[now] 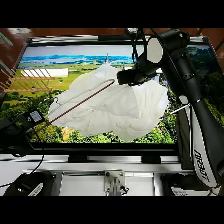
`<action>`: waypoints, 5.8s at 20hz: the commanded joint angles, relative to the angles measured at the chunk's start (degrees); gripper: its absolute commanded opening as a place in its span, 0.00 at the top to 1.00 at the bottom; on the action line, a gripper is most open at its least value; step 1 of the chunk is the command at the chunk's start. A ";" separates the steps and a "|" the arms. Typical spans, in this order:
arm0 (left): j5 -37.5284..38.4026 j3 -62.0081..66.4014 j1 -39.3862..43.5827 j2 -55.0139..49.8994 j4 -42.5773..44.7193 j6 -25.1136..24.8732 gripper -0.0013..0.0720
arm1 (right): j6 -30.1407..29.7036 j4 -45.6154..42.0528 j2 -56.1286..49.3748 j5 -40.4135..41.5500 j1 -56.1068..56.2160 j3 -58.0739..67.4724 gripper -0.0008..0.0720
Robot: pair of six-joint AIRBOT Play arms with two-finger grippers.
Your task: Fold the shirts.
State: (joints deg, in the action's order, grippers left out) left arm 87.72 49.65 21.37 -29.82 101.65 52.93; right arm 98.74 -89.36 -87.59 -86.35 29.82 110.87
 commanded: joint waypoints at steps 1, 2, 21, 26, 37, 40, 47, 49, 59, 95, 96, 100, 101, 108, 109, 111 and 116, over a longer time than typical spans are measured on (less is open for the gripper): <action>0.20 -1.18 -1.05 2.45 -2.45 0.11 0.94 | -0.07 -0.76 0.02 1.25 -0.02 0.09 0.91; 0.79 -2.34 -1.05 2.60 -3.96 0.02 0.94 | -0.07 -0.98 0.02 1.38 -0.02 0.07 0.91; -13.90 -7.56 -0.98 -6.29 -6.84 -10.47 0.94 | -12.81 10.86 3.23 10.05 1.11 4.83 0.91; -14.88 -4.00 -1.11 -9.81 -9.35 -6.05 0.94 | -15.17 13.75 7.02 7.91 3.26 5.01 0.91; 1.64 -3.50 -1.07 1.99 -11.52 -2.89 0.94 | -18.14 13.29 8.24 4.96 3.21 5.01 0.91; -4.33 -3.48 0.42 -3.58 -14.27 -6.69 0.94 | -20.20 14.16 8.24 5.51 4.83 5.01 0.91; -19.04 -3.45 6.75 -16.79 -17.09 -10.08 0.94 | -21.92 13.97 8.41 5.27 10.36 5.01 0.91; -23.52 -3.48 6.75 -19.58 -18.93 -5.40 0.94 | -21.86 13.62 8.83 5.33 12.17 5.03 0.91; -32.68 -3.48 5.60 -26.18 -42.34 -10.29 0.94 | -20.31 12.13 11.69 0.90 13.62 5.01 0.91; -19.39 -1.53 2.58 -19.26 -22.97 -8.76 0.94 | -57.16 12.94 12.57 -11.69 -26.29 4.94 0.21; -19.82 -1.53 2.58 -19.23 -21.20 -8.76 0.94 | -65.59 17.77 10.88 -12.90 -25.35 4.94 0.21; -20.37 -1.53 2.47 -19.23 -17.07 -8.79 0.94 | -74.95 19.80 4.72 -14.53 -19.50 4.94 0.21; -20.76 -1.51 2.47 -19.23 -17.07 -8.81 0.94 | -75.58 19.74 3.61 -14.56 -18.25 4.94 0.21; -21.64 -1.53 2.47 -19.23 -17.20 -10.49 0.94 | -78.84 18.27 -2.47 -14.14 -13.57 4.94 0.21; -21.66 -1.53 2.47 -19.23 -17.20 -10.49 0.94 | -78.84 18.05 -2.91 -14.14 -13.57 4.94 0.21; -21.77 -1.53 2.47 -19.23 -17.18 -10.49 0.94 | -78.86 18.56 -3.08 -14.16 -13.57 4.94 0.21; -24.96 -1.51 2.47 -19.23 -17.18 -11.61 0.94 | -78.68 18.71 -3.08 -14.64 -13.18 2.43 0.21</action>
State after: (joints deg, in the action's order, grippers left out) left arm 64.53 48.07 23.88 -49.10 84.44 42.11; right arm 20.25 -70.74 -90.43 -100.60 16.19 114.76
